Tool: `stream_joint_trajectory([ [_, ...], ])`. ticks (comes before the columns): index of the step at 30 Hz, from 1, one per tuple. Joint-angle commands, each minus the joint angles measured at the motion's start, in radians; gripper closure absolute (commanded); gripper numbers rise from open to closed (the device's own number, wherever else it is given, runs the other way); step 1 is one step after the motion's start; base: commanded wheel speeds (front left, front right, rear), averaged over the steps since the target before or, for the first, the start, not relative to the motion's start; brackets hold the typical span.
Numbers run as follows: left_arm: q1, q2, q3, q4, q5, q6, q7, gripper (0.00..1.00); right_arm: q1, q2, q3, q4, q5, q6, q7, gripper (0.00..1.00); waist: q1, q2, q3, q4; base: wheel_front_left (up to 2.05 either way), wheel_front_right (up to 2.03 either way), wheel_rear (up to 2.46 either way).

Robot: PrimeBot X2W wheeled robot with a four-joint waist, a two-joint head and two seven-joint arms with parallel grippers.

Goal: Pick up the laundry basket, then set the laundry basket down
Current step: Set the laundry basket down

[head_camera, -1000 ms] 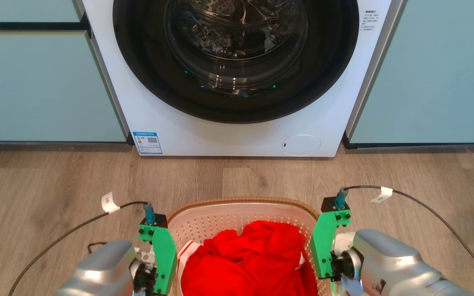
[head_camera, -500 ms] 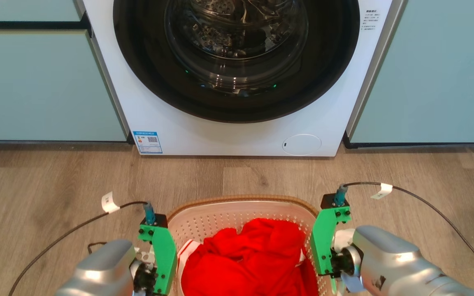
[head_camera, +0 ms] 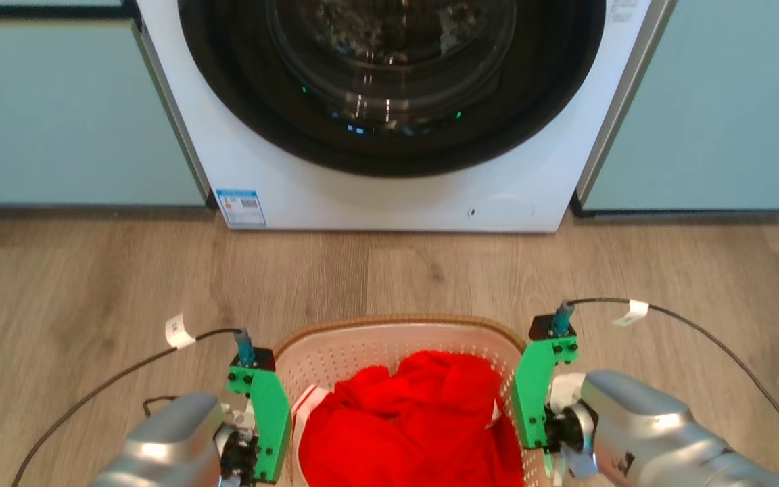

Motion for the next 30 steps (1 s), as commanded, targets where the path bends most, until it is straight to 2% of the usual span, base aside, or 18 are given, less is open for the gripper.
stream_joint_trajectory([
  [1, -0.066, -0.019, 0.005, -0.016, 0.01, -0.016, -0.013, 1.0, -0.082, 0.02, 0.002, -0.04, 0.002, 0.016, -0.029, 1.0, 0.0, 0.0, 0.036, 0.002, 0.0, 0.0, 0.0],
  [16, -0.204, -0.083, 0.008, 0.062, 0.057, -0.016, -0.144, 1.0, -0.2, -0.017, 0.006, -0.004, -0.049, 0.016, -0.22, 1.0, 0.0, 0.0, 0.357, 0.008, 0.0, 0.0, 0.0],
  [30, -0.352, -0.1, 0.006, 0.071, 0.122, -0.009, -0.287, 1.0, -0.328, -0.023, -0.012, 0.078, -0.079, 0.016, -0.358, 1.0, 0.0, 0.0, 0.636, 0.017, 0.0, 0.0, 0.0],
])
